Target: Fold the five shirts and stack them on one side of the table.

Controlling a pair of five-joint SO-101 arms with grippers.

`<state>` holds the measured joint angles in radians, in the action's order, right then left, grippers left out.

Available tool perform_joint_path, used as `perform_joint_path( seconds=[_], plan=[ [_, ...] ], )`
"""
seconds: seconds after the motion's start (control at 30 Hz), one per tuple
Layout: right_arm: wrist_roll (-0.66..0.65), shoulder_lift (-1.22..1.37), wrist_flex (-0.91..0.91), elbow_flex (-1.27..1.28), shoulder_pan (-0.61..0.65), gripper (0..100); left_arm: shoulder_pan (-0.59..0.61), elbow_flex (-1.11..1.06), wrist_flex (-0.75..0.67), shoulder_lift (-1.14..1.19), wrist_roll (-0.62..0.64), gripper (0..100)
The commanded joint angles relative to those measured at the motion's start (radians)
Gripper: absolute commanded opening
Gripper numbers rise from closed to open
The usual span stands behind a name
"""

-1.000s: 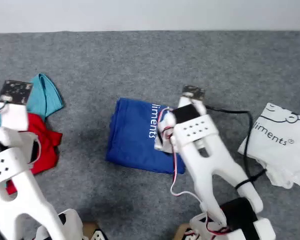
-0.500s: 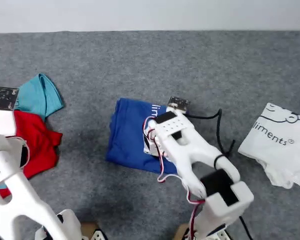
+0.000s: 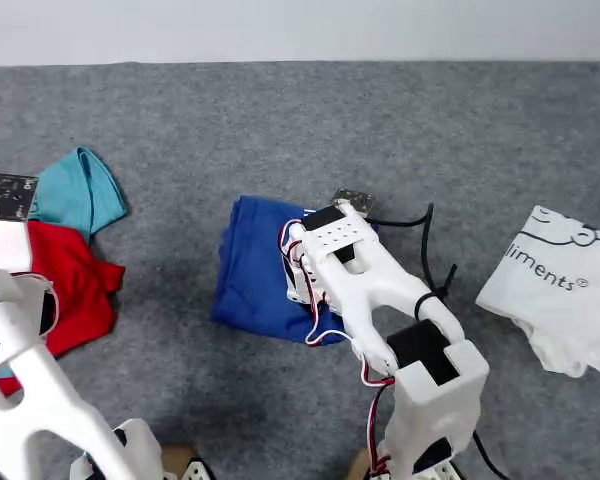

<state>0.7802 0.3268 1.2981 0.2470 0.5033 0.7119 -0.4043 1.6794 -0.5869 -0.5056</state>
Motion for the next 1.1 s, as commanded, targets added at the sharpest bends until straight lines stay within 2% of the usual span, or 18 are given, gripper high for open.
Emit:
perform_joint_path(
  seconds=[0.0, 0.1, 0.23, 0.47, 0.6, 0.67, 0.77, 0.93, 1.07],
  plan=[
    [-0.032, 0.022, 0.015, -0.009, -0.021, 0.8, 0.006, 0.004, 0.003, -0.020, -0.012, 1],
    [-0.101, -0.036, 0.056, -0.009, -0.062, 0.8, 0.006, 0.004, 0.003, -0.020, -0.012, 1],
    [-0.310, -0.140, 0.082, -0.009, -0.180, 0.8, 0.006, 0.004, 0.003, -0.020, -0.015, 1],
    [-0.918, -0.208, -0.012, -0.077, -0.460, 0.8, 0.006, 0.004, 0.003, -0.020, -0.041, 1],
    [-1.278, -0.185, -0.110, -0.146, -0.565, 0.8, 0.006, 0.002, 0.008, -0.020, -0.041, 1],
    [-1.389, -0.142, -0.148, -0.189, -0.588, 0.8, 0.006, 0.002, 0.009, -0.020, -0.041, 1],
    [-1.484, -0.053, -0.162, -0.301, -0.613, 0.8, 0.006, -0.018, 0.009, -0.025, -0.041, 1],
    [-1.547, 0.096, -0.142, -0.506, -0.628, 1.1, 0.006, -0.070, 0.009, -0.026, -0.046, 1],
    [-1.511, 0.122, -0.050, -0.592, -0.625, 14.3, 0.006, -0.073, 0.009, -0.026, -0.054, 1]
  ],
)
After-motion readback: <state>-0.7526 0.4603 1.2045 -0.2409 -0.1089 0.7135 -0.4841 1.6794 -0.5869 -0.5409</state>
